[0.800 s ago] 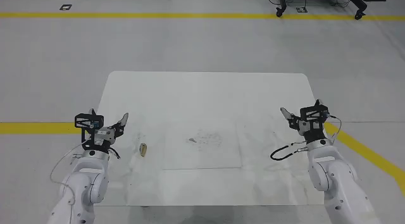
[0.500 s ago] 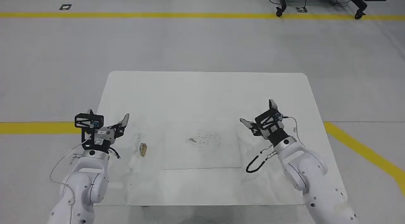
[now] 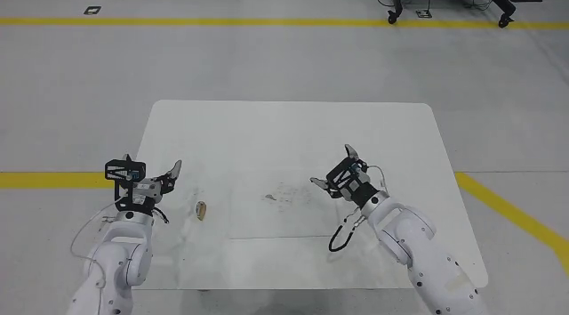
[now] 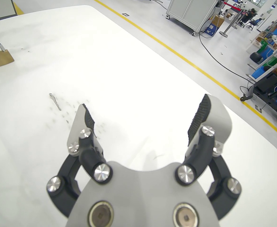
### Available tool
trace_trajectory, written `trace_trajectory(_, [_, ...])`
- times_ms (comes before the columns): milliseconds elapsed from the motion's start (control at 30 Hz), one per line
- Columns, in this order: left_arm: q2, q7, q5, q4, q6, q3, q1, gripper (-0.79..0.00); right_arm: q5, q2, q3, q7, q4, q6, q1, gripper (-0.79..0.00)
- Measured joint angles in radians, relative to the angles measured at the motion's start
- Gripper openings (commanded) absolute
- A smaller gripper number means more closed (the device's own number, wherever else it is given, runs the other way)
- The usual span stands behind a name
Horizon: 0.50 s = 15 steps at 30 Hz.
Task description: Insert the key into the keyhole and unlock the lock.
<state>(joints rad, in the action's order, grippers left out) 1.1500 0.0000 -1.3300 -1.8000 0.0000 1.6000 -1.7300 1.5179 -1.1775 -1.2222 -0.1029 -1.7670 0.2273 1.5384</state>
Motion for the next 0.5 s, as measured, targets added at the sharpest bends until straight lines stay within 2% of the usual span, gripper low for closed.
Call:
trace_trajectory(100, [0.000, 0.000, 0.000, 0.000, 0.000, 0.000, 0.000, 0.000, -0.011, -0.001, 0.007, -0.011, 0.012, 0.014, -0.006, 0.000])
trace_trajectory(200, [0.000, 0.000, 0.000, 0.000, 0.000, 0.000, 0.000, 0.000, -0.049, -0.004, 0.051, 0.012, 0.056, 0.144, -0.055, 0.000])
trace_trajectory(333, [0.000, 0.000, 0.000, 0.000, 0.000, 0.000, 0.000, 0.000, -0.030, -0.019, 0.163, -0.007, 0.150, 0.332, -0.182, 0.000])
trace_trajectory(367, [0.000, 0.000, 0.000, 0.000, 0.000, 0.000, 0.000, 0.000, -0.025, -0.024, 0.193, -0.014, 0.175, 0.368, -0.213, -0.237])
trace_trajectory(400, [0.000, 0.000, 0.000, 0.000, 0.000, 0.000, 0.000, 0.000, -0.014, -0.029, 0.224, -0.026, 0.200, 0.401, -0.245, -0.403])
trace_trajectory(433, [0.000, 0.000, 0.000, 0.000, 0.000, 0.000, 0.000, 0.000, -0.002, -0.038, 0.264, -0.042, 0.232, 0.436, -0.284, -0.477])
trace_trajectory(500, [0.000, 0.000, 0.000, 0.000, 0.000, 0.000, 0.000, 0.000, -0.019, -0.050, 0.309, -0.045, 0.281, 0.472, -0.331, -0.446])
